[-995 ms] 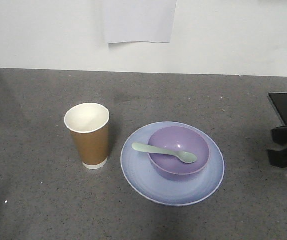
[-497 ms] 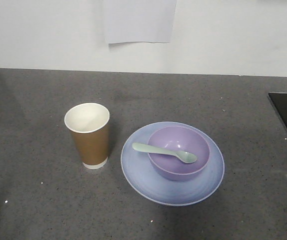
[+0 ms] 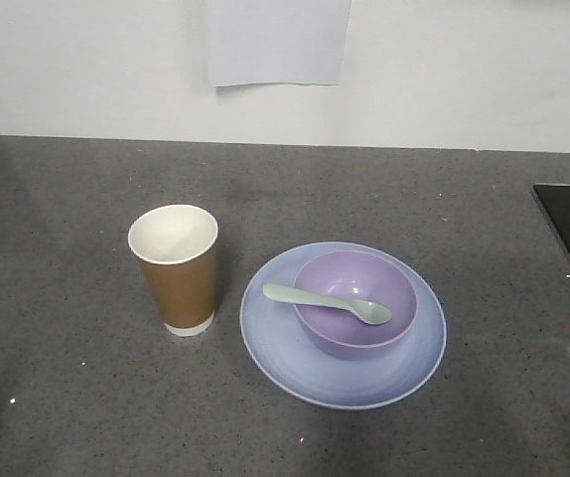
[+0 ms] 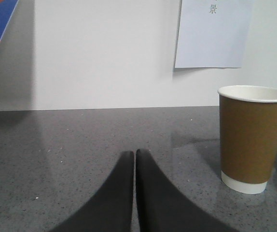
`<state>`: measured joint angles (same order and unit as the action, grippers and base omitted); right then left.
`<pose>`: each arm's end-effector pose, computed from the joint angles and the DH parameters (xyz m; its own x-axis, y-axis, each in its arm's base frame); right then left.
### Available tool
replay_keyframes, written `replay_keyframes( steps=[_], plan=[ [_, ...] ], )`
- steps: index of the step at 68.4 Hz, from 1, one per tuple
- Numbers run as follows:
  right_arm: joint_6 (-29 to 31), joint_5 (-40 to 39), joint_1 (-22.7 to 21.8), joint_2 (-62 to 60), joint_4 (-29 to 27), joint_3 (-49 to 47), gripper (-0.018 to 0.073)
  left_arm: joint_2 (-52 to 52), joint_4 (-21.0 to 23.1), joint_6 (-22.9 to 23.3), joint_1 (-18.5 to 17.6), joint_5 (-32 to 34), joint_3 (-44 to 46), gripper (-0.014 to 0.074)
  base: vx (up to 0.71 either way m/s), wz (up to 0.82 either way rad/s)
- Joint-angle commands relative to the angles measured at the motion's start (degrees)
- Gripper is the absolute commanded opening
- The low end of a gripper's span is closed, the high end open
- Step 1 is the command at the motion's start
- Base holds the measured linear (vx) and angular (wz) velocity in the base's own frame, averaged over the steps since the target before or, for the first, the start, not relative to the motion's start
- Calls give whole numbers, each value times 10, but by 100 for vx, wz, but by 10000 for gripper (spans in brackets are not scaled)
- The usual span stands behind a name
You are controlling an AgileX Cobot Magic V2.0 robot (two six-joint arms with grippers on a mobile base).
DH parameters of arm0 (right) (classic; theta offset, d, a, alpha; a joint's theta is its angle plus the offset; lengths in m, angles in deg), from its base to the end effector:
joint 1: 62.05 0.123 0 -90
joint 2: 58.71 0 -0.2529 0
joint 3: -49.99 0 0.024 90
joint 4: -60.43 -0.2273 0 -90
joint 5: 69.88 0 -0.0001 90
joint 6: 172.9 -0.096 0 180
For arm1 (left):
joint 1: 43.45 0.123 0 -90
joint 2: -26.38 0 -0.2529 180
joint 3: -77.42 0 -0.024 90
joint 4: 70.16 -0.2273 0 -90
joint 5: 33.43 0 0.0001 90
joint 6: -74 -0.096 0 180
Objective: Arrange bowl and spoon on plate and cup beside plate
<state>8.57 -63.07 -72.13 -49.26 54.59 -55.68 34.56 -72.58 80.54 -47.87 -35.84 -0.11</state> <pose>0.0690 -0.0111 0.2120 0.0028 0.0762 -0.9971 0.1634 0.9837 0.0756 0.0703 -0.0053 0.2030 0.0272 -0.0742 -0.9969 0.0775 0.9944 -0.0719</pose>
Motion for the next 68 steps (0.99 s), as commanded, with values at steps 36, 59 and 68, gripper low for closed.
replay_keyframes(
  steps=[36, 59, 68],
  plan=[
    [-56, -101, 63, -20, 87, 41, -6, -8, 3, 5, -3, 43, 10, -7, 0, 0],
    [-56, -85, 63, -20, 99, 41, -6, -8, 3, 5, -3, 43, 10, -7, 0, 0],
    [-56, -84, 63, -19, 99, 40, -6, -8, 3, 5, -3, 43, 10, -7, 0, 0]
  ],
)
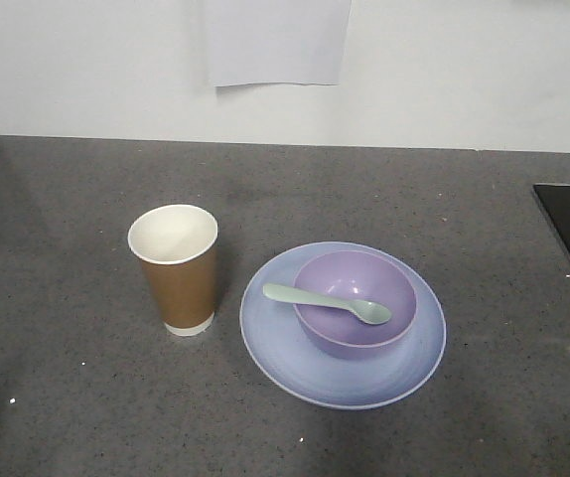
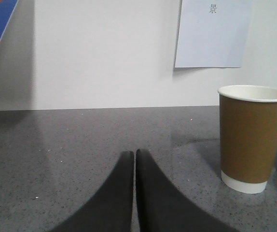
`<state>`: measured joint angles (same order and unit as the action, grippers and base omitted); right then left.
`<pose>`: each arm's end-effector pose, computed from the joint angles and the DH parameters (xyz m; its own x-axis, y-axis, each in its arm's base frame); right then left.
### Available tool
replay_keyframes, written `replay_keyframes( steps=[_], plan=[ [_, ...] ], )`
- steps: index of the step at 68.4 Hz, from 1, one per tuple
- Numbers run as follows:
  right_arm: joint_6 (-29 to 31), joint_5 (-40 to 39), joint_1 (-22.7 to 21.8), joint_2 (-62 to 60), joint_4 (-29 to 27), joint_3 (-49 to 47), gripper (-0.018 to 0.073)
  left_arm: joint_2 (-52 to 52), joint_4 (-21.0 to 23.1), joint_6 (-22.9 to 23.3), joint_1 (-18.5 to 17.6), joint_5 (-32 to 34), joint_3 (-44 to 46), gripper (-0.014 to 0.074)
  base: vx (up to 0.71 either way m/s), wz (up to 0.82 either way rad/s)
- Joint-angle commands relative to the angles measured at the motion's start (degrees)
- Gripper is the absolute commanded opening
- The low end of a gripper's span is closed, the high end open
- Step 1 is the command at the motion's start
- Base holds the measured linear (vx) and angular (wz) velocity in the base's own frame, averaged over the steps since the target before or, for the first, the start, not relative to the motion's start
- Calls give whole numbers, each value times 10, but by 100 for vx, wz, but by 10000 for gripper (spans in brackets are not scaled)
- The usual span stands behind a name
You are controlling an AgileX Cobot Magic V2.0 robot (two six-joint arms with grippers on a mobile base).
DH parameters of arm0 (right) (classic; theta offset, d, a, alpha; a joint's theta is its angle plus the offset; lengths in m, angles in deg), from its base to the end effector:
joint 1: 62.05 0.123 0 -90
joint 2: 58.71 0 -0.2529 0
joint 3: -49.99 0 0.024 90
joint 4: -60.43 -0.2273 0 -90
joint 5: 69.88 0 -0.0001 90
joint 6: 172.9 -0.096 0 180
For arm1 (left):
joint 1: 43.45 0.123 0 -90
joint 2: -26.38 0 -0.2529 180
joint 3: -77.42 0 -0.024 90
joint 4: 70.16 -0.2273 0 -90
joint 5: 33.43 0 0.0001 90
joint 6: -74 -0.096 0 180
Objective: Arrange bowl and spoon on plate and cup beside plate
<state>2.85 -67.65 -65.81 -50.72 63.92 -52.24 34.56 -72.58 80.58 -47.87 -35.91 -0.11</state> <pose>0.0702 -0.0048 0.2022 0.0360 0.0110 -0.9993 0.0675 0.9976 0.0134 0.0703 -0.0053 0.2029 0.0260 -0.0748 -0.9969 0.0773 0.9944 -0.0726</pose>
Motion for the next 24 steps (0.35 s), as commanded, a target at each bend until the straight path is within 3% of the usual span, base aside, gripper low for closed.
replay_keyframes(
  steps=[1, 24],
  plan=[
    [1, -39, 0, -4, 6, 6, -6, -8, 3, 4, -3, 43, 10, -7, 0, 0],
    [1, -39, 0, -4, 6, 6, -6, -8, 3, 4, -3, 43, 10, -7, 0, 0]
  ],
)
